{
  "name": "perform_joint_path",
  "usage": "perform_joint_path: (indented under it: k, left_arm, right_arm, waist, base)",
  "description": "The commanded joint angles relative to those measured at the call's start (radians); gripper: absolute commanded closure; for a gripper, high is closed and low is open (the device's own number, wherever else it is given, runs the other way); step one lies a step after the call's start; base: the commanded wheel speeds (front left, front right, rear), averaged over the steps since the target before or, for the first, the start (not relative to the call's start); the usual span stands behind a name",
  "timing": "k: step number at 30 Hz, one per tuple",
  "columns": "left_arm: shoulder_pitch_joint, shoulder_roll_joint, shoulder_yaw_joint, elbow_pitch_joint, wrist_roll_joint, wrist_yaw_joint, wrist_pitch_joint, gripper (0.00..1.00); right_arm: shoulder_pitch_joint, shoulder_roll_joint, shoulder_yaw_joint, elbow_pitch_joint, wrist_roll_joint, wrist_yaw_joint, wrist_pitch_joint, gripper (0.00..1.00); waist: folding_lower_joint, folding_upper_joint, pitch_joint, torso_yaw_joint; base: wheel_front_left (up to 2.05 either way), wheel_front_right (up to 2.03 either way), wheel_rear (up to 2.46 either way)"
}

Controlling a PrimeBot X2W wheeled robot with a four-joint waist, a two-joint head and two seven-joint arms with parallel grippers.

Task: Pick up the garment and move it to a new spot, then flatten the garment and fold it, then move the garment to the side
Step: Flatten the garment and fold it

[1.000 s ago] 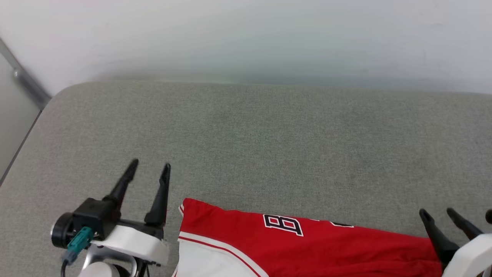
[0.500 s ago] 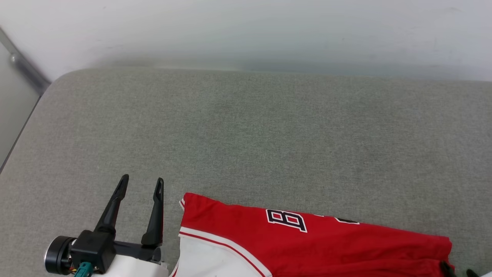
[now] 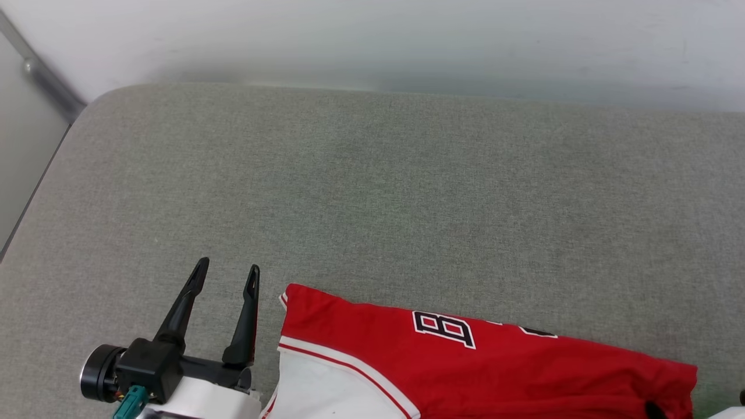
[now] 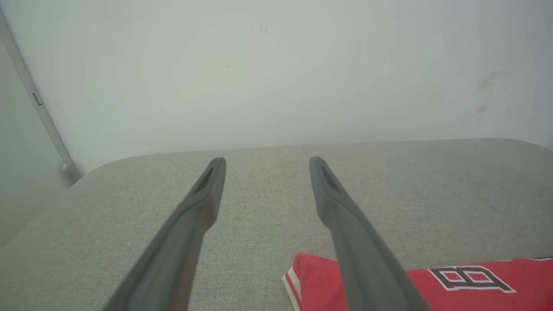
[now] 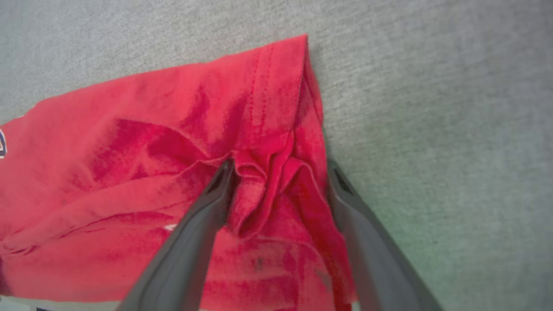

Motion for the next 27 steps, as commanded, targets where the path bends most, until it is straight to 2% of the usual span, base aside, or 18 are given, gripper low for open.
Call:
perform_joint_path:
  k: [1,14,15,16,17,18,27]
  left_arm:
    - [-0.011,-0.001,0.004,0.002,0.007,0.000,-0.004,0.00]
    - [-0.019,-0.007,0.001,0.019,0.026,-0.015,-0.004,0.00]
    - [-0.019,-0.008,0.000,0.018,0.025,-0.016,-0.004,0.00]
    - [-0.019,-0.009,0.001,0.017,0.024,-0.016,-0.004,0.00]
    - [-0.019,-0.010,0.002,0.017,0.023,-0.016,-0.004,0.00]
    - [-0.019,-0.009,0.002,0.017,0.023,-0.015,-0.004,0.00]
    - [-0.001,0.005,-0.002,0.016,0.017,-0.016,-0.004,0.00]
  right_arm:
    - [0.001,0.030,0.046,0.038,0.017,0.005,0.024,0.00]
    - [-0.022,0.028,0.202,0.121,0.097,0.010,-0.012,0.00]
    - [-0.023,0.026,0.210,0.122,0.100,0.010,-0.015,0.09]
    - [-0.025,0.023,0.217,0.123,0.103,0.011,-0.021,0.55]
    - [-0.025,0.020,0.218,0.122,0.101,0.011,-0.031,0.75]
    - [-0.027,0.014,0.218,0.122,0.099,0.011,-0.040,1.00]
    - [-0.044,-0.062,0.122,0.112,0.073,0.001,-0.125,1.00]
  waist:
    - [0.0000,0.0000,0.002,0.002]
    - [0.0000,0.0000,-0.011,0.016]
    - [0.0000,0.0000,-0.013,0.015]
    - [0.0000,0.0000,-0.015,0.014]
    - [0.0000,0.0000,-0.017,0.013]
    - [0.0000,0.0000,-0.020,0.012]
    - [0.0000,0.0000,-0.044,-0.008]
  base:
    - [0.00,0.00,0.00]
    - [0.00,0.00,0.00]
    - [0.00,0.00,0.00]
    - [0.00,0.00,0.00]
    - [0.00,0.00,0.00]
    - [0.00,0.00,0.00]
    - [0.00,0.00,0.00]
